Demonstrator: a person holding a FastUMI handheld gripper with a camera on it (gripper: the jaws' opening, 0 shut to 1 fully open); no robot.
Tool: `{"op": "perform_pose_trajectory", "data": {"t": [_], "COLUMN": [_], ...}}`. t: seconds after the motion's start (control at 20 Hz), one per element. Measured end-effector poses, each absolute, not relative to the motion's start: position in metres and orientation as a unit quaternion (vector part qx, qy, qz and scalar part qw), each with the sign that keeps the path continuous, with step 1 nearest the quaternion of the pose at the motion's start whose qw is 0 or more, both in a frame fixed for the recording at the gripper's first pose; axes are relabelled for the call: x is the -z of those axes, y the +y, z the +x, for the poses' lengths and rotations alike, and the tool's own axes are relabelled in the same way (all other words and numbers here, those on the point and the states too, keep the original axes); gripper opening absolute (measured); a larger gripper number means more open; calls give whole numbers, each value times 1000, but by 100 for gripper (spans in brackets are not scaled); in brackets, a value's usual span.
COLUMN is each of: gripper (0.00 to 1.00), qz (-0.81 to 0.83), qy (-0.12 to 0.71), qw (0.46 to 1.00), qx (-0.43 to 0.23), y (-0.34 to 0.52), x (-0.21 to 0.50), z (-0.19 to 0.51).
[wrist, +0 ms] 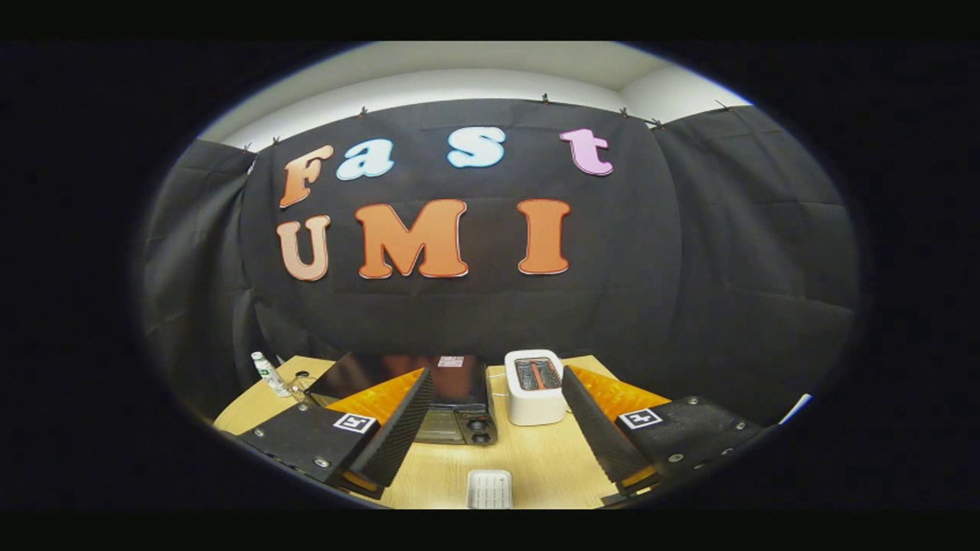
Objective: Open the toaster oven, put the food inside, and close the toaster oven door.
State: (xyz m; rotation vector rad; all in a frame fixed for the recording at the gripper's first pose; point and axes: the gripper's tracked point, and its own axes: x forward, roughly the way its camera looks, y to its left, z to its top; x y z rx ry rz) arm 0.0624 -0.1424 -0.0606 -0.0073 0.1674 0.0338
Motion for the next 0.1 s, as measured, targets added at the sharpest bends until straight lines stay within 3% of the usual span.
{"op": "perform_pose_trajectory", "data": {"t": [0.1], "gripper": [99], "qz": [-4], "qy": [80], "qw": [997], "qx": [-17], "y": [-151], "x": [58], "z": [62]}}
